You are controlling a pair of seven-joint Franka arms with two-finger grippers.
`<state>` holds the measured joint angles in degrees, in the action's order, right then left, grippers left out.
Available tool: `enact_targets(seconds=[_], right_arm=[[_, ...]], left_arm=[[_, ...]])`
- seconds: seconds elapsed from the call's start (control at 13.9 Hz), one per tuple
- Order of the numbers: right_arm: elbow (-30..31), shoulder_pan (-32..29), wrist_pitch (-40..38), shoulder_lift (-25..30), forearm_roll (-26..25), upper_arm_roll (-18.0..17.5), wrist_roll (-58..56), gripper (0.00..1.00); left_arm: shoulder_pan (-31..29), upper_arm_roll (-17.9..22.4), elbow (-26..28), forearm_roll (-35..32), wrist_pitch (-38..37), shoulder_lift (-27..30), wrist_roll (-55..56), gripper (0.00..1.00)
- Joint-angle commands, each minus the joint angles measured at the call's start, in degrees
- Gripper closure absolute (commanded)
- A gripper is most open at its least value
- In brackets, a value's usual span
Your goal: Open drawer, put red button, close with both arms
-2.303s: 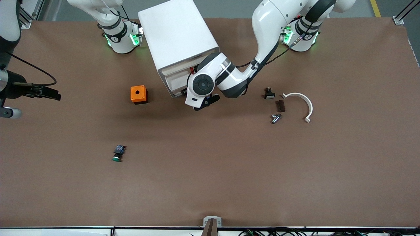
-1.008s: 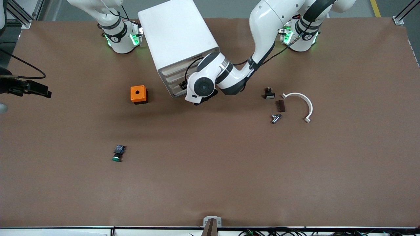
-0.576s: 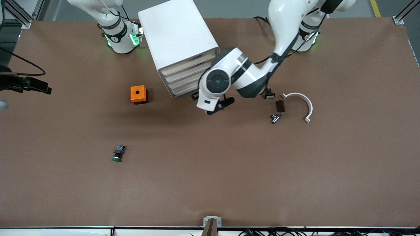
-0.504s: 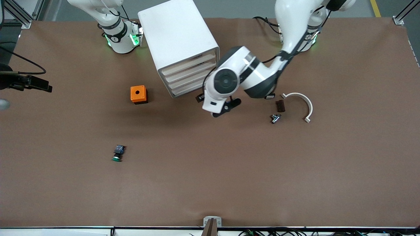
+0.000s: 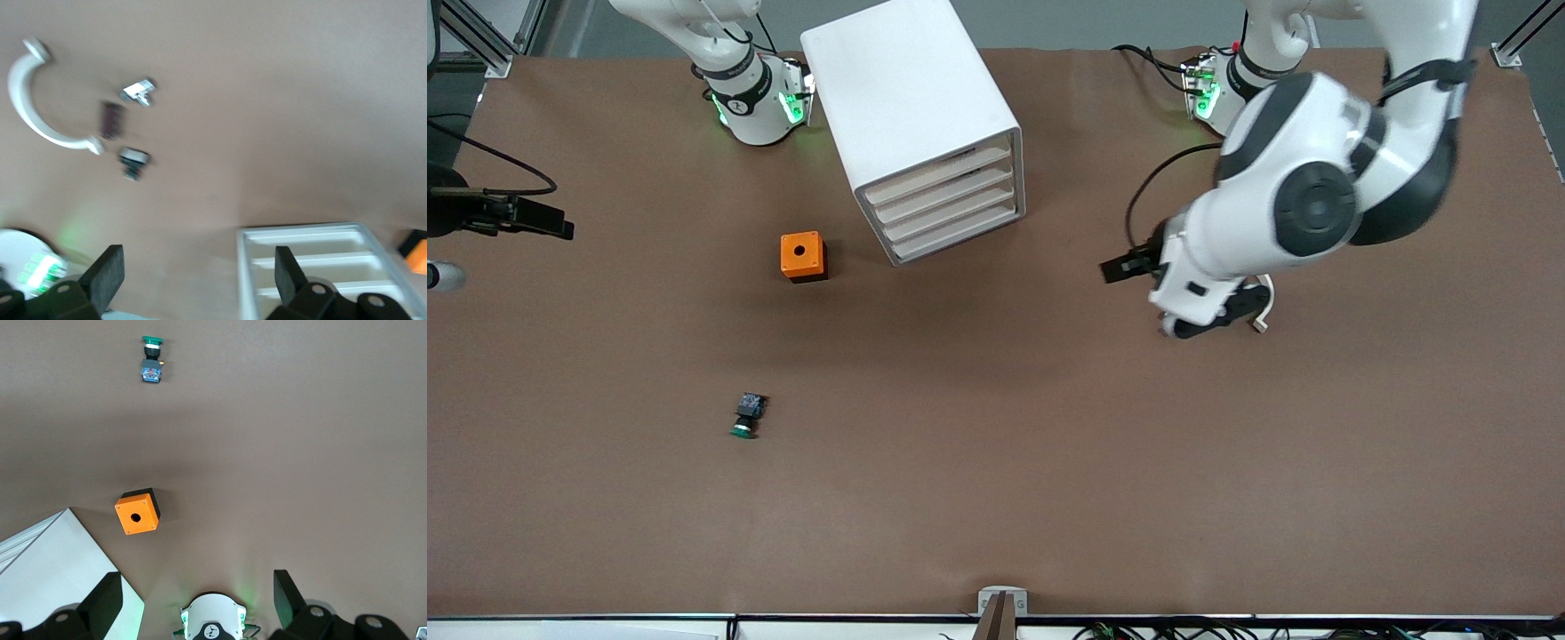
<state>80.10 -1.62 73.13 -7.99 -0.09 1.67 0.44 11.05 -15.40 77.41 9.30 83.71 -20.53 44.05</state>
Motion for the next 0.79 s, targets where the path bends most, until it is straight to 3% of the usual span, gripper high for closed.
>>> enact_targets(seconds=[0.0, 0.36, 0.5, 0.72], right_arm=[[-0.21, -0.58, -0.97, 1.74, 0.26, -0.7, -0.7, 0.0], [-0.04, -0.58, -0.19, 4.47, 0.26, -0.61, -0.7, 0.0], [0.05, 0.55, 1.83, 6.23, 0.26, -0.7, -0.79, 0.0], [0.14, 0.91, 2.01, 6.5, 0.35, -0.53, -0.79, 0.0]], left_arm=[[-5.31, -0.42, 2.13, -2.36, -3.02, 3.56, -8.95, 0.01], [-14.55, -0.94, 2.39, -7.18, -7.6, 4.36, -22.59, 0.01], [-14.65, 0.54, 3.44, -7.71, -7.78, 5.58, -27.07, 0.01], [-9.92, 9.92, 8.53, -8.42, -6.9, 9.1, -34.36, 0.01]])
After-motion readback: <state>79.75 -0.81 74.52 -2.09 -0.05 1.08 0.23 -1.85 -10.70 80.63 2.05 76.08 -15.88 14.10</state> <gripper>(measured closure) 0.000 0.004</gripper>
